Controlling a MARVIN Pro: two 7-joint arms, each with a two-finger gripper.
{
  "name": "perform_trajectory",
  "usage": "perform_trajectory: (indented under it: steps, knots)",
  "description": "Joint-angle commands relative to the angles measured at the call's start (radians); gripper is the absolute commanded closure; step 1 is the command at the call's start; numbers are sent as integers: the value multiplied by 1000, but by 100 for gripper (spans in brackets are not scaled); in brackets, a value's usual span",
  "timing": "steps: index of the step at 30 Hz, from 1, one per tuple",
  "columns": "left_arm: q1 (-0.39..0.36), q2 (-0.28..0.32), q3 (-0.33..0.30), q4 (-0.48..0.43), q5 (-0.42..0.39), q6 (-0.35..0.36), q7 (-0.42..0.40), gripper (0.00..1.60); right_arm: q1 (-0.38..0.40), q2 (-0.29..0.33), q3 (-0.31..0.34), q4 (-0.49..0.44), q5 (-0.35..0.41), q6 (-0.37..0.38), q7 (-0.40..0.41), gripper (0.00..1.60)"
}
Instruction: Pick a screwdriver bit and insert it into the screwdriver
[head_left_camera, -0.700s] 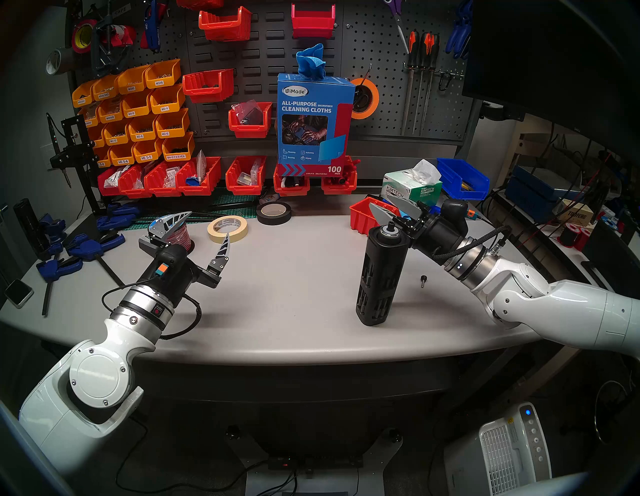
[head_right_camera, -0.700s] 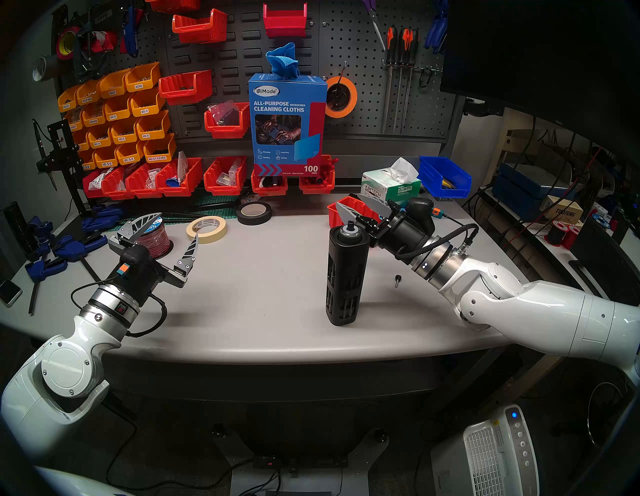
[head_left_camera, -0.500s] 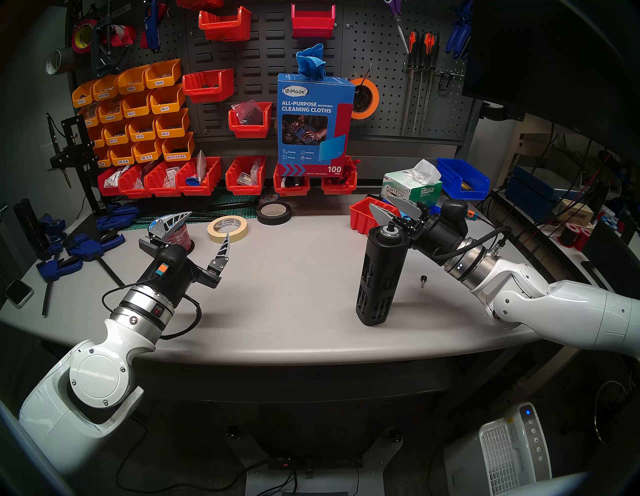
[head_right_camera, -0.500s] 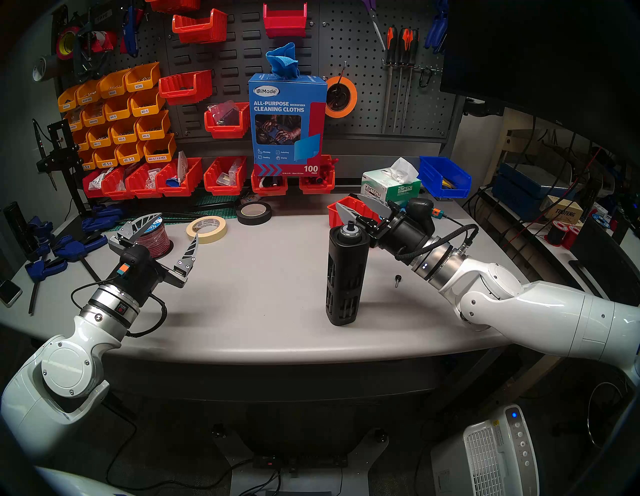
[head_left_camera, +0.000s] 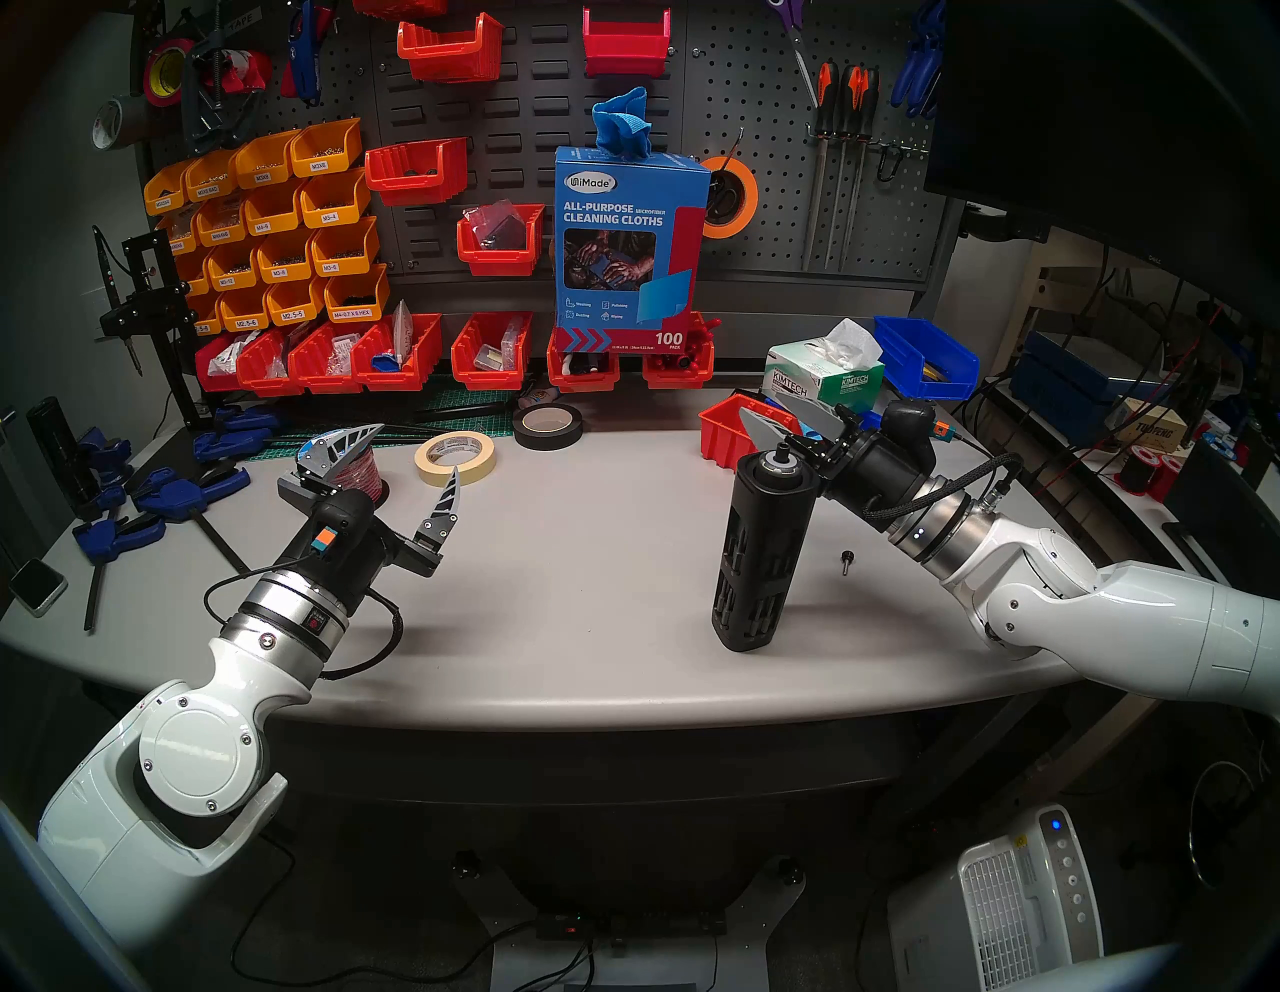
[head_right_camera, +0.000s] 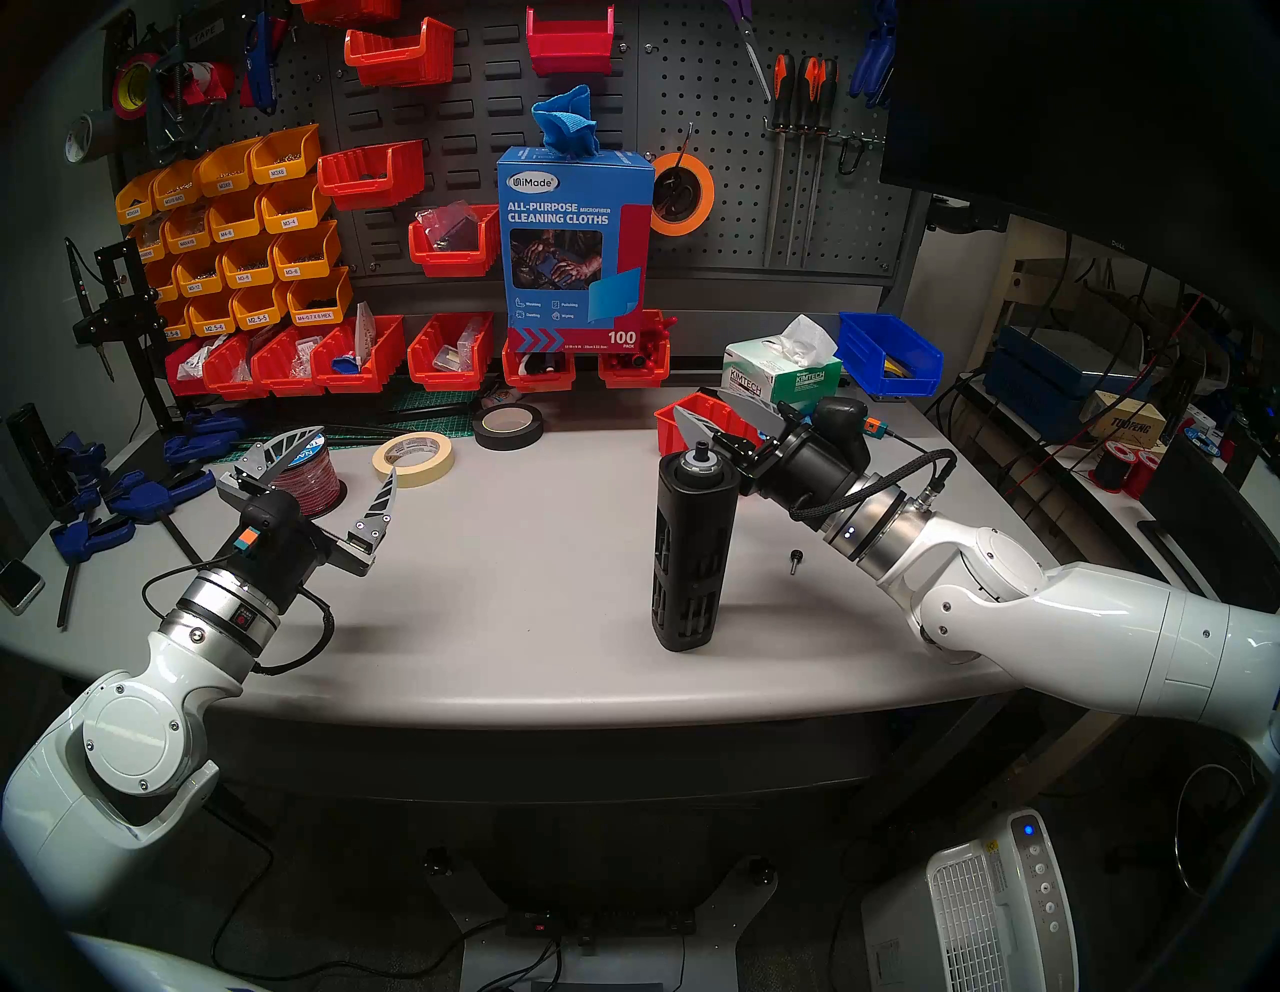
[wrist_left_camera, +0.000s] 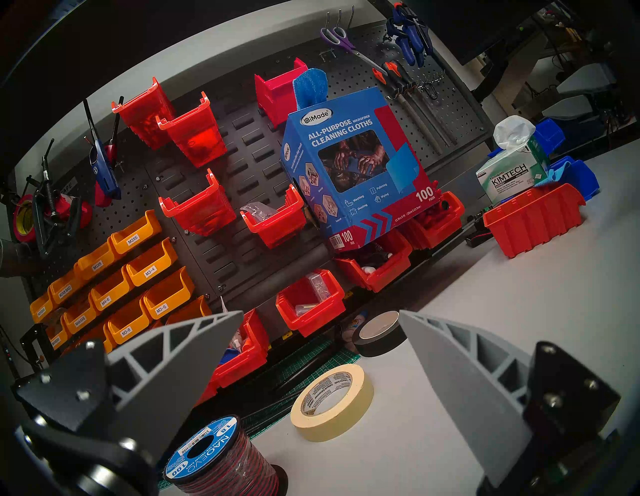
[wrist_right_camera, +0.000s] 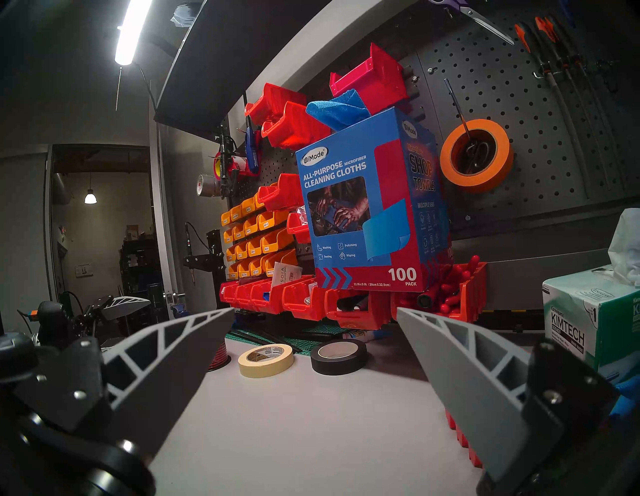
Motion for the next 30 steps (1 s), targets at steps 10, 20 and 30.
perform_trajectory:
  steps: [10,20,30]
  knots:
    - [-9,2,-11,-19,0,-7,2,0,29,113,29,-39,-20,-25,22,0]
    - [-9,2,-11,-19,1,-7,2,0,25,135,31,-5,-24,-86,14,0]
    - [-10,2,-9,-18,1,-6,3,0,5,149,8,-13,6,-117,120,0]
